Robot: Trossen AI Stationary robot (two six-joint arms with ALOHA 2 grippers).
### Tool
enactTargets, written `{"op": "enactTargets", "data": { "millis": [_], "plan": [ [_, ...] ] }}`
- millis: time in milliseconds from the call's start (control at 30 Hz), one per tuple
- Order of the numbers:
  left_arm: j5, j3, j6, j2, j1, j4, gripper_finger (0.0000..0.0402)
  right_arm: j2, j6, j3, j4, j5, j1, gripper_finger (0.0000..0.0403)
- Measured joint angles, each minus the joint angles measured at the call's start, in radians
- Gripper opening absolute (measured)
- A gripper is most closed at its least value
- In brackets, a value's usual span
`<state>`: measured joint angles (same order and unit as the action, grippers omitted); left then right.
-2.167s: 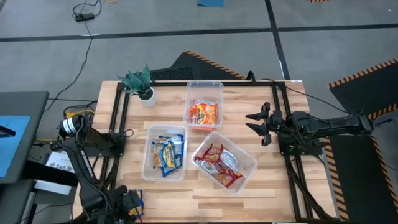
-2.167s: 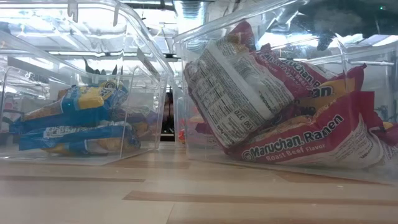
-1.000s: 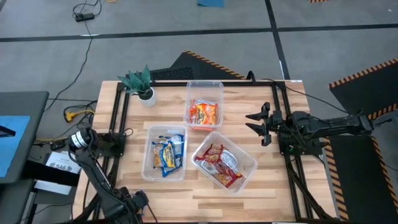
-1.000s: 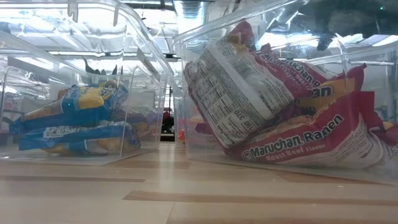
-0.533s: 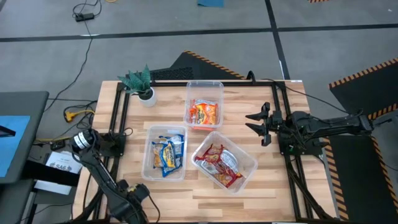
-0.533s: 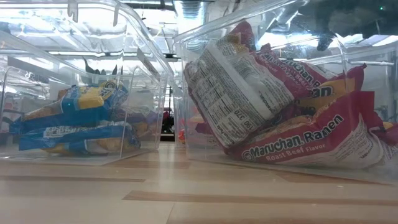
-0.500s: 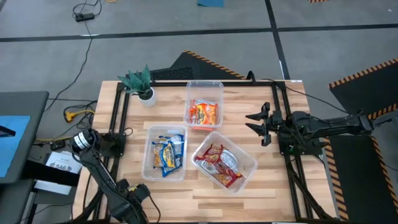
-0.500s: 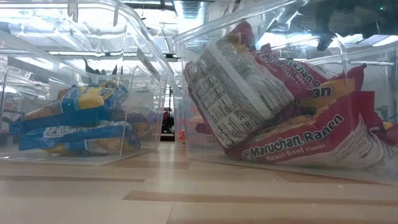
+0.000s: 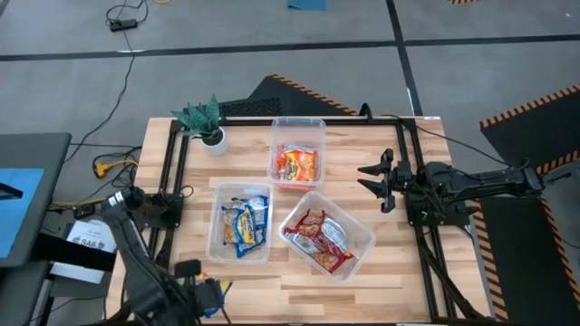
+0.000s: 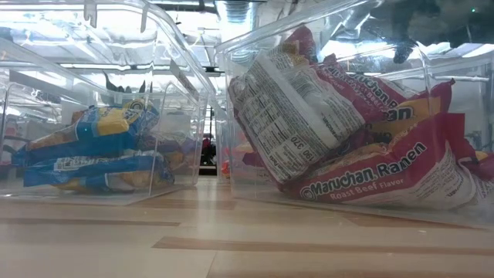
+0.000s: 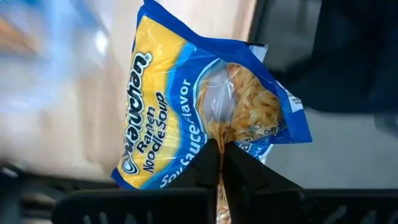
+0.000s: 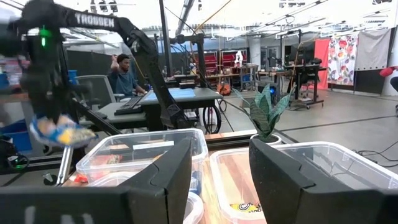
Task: Sort Maruchan noodles
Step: Put the blue noodle pack into the bottom left transparent bin
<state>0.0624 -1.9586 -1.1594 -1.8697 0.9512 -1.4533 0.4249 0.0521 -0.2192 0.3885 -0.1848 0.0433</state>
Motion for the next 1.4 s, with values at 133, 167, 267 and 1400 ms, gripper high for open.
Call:
{"op": "enactTargets", "data": {
  "millis": [133,167,267,1400],
  "plan": [
    [0.228,-0.182,0.121,0.004,-0.001,-0.126,0.0000,0.000,0.000,0.000,0.000,0.000,0.000,0.0182],
    [0.289,-0.207,0.190,0.010,-0.006,-0.119,0.0000,0.000,0.000,0.000,0.000,0.000,0.000,0.0182],
    [0.441,-0.237,0.396,0.036,-0.030,-0.100,0.0000,0.000,0.001,0.000,-0.001,0.000,0.000,0.0182],
    [0.423,1.129,0.863,0.850,-0.457,1.069,0.0000,0.000,0.072,0.000,-0.062,0.003,0.002,0.0182]
  ]
}}
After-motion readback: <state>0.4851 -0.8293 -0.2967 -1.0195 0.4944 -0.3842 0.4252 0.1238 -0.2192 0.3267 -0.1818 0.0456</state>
